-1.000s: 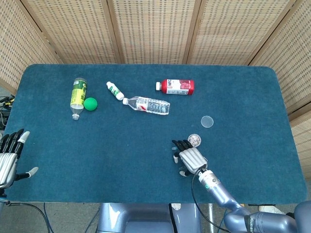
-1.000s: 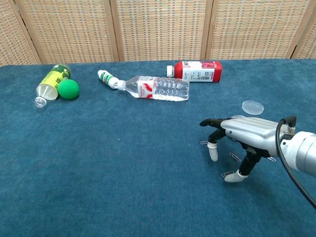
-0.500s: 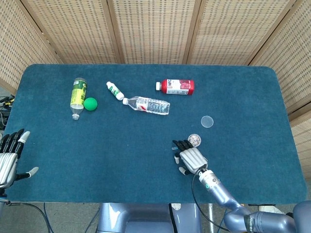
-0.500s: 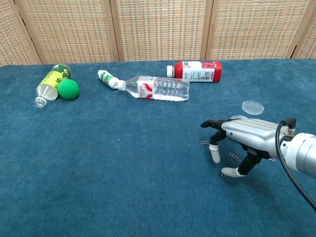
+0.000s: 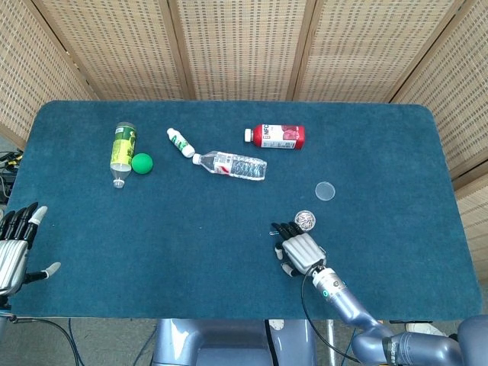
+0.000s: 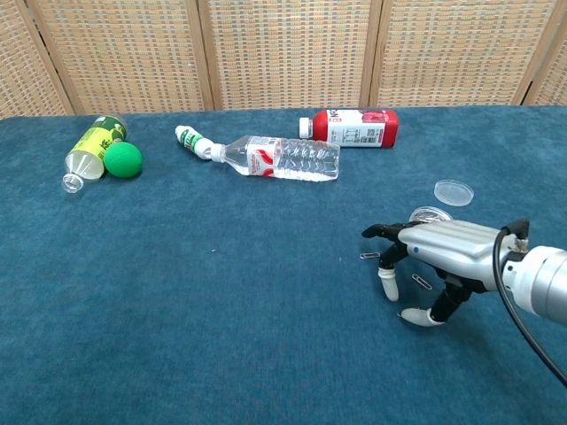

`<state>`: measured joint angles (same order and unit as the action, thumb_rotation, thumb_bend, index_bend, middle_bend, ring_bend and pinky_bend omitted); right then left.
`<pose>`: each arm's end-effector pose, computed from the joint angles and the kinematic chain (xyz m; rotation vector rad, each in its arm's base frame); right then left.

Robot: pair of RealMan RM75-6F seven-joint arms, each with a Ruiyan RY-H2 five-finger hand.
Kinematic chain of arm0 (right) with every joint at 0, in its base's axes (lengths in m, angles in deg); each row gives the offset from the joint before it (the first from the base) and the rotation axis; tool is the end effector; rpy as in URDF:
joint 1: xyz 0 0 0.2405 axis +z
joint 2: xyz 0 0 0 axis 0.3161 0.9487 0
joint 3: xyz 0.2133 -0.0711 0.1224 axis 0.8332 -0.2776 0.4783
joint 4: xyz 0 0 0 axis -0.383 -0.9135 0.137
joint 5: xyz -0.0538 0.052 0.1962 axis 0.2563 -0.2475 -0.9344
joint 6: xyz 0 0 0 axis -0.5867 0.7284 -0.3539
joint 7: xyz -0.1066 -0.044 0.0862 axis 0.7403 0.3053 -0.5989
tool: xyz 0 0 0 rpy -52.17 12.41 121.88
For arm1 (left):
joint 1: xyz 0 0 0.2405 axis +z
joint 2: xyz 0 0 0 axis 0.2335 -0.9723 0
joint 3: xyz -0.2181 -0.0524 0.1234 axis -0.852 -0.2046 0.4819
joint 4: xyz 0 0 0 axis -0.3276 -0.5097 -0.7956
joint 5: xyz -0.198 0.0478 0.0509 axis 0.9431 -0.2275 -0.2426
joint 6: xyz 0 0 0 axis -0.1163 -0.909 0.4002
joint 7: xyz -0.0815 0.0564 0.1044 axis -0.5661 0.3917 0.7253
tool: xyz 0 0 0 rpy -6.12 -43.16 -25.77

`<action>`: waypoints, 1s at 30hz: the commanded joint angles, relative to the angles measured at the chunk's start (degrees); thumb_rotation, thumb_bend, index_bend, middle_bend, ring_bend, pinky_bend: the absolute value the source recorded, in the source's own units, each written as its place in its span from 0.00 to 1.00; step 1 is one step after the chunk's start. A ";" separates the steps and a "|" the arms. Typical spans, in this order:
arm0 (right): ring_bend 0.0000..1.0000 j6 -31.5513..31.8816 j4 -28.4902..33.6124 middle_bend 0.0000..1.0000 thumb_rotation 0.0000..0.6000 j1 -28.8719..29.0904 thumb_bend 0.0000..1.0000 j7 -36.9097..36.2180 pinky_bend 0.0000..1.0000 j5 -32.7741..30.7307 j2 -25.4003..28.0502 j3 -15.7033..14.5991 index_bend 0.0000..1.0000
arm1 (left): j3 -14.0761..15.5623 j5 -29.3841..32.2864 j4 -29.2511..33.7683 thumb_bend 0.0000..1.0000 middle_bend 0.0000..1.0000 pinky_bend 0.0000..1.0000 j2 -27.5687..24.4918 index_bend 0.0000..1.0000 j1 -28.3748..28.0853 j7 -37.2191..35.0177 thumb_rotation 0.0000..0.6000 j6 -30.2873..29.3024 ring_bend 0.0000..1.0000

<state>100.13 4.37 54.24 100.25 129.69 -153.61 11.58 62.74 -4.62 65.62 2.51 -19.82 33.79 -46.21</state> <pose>-0.1830 -0.2798 -0.0593 2.0332 -1.0263 0.7807 -0.3052 0.1866 0.1540 -1.4142 -0.8942 -0.8501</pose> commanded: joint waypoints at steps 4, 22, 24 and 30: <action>0.00 -0.53 -0.02 0.00 1.00 0.15 0.32 0.37 0.04 0.04 0.12 -0.40 0.51 | 0.02 0.00 0.08 0.00 0.00 0.00 -0.01 0.00 0.00 0.07 1.00 0.01 0.00; 0.00 -1.06 -1.38 0.00 1.00 0.36 0.42 2.07 0.04 -0.42 -0.82 -0.99 0.63 | -0.07 0.04 0.12 0.00 0.00 0.00 -0.17 0.00 -0.01 -0.32 1.00 -0.05 0.00; 0.00 -0.95 -1.49 0.00 1.00 0.30 0.43 2.20 0.04 -0.30 -0.91 -1.11 0.63 | -0.02 -0.01 0.13 0.00 0.00 0.00 -0.17 0.00 0.02 -0.26 1.00 -0.08 0.00; 0.00 -0.62 -1.14 0.00 1.00 0.22 0.52 1.68 0.04 0.04 -0.56 -0.83 0.64 | -0.04 0.03 0.06 0.00 0.00 0.00 -0.12 0.00 -0.01 -0.19 1.00 -0.02 0.00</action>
<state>99.41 3.11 54.47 102.06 129.62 -154.27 10.66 62.71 -4.58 65.68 2.39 -19.83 33.60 -46.23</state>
